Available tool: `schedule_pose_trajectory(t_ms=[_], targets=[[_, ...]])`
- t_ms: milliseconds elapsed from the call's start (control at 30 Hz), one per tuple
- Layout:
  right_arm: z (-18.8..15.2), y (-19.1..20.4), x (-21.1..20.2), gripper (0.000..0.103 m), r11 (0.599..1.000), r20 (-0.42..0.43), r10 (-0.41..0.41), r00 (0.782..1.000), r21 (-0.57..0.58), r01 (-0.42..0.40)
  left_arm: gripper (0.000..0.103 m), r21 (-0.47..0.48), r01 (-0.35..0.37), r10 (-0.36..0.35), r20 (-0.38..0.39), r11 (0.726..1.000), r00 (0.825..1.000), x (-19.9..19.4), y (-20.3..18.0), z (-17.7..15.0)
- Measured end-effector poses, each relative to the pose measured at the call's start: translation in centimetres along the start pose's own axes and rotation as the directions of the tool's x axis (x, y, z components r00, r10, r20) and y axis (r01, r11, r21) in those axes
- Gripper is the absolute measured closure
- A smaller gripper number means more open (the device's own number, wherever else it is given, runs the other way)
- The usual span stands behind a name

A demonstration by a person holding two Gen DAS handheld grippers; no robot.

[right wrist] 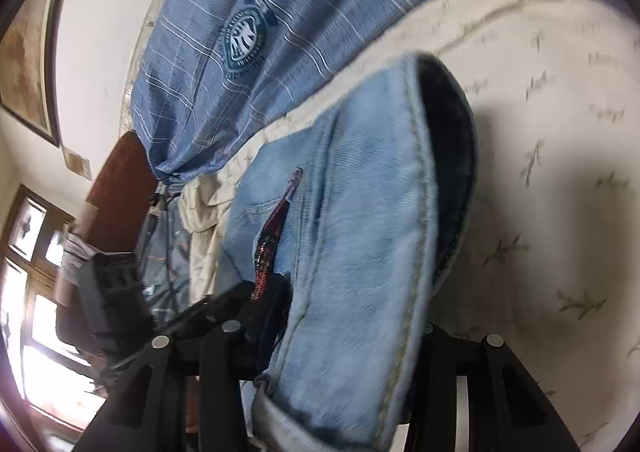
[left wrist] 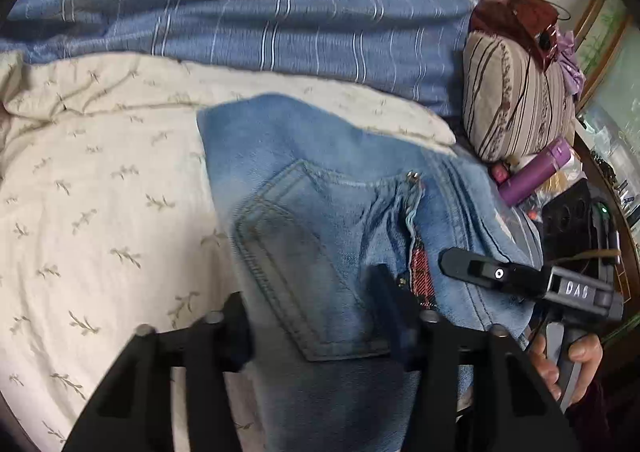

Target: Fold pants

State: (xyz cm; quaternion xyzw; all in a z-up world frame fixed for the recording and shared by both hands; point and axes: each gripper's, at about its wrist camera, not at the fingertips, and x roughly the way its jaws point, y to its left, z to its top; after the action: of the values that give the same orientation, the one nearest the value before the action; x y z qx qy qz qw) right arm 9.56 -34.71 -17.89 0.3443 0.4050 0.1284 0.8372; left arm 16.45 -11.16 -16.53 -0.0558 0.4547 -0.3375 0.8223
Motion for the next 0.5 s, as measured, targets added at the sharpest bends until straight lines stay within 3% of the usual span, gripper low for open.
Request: schedule_pose_trajectory(t_ms=[167,333,400,500], targets=[[0.4,2.6,-1.5,0.058,0.994,0.118,-0.016,0.993,-0.109,0.029,0.053,0.048,-0.048,0.043,0.100,0.998,0.994,-1.9,-1.0,0.4],[0.7,5.2,-2.3,0.058,0.977,0.203,0.005,0.979,-0.212,0.039,0.053,0.071,-0.109,0.092,0.209,0.992,0.974,-3.8,-1.4,0.8],[1.0,4.9,-1.5,0.058,0.981,0.174,0.006,0.985,-0.191,0.027,0.053,0.043,-0.128,0.118,0.193,0.991,0.974,-3.2,-0.8,1.1],[1.3,4.1,0.5,0.058,0.986,0.102,-0.041,0.994,-0.157,0.057,0.053,-0.007,-0.178,0.178,0.083,0.984,0.980,-0.9,0.6,1.1]])
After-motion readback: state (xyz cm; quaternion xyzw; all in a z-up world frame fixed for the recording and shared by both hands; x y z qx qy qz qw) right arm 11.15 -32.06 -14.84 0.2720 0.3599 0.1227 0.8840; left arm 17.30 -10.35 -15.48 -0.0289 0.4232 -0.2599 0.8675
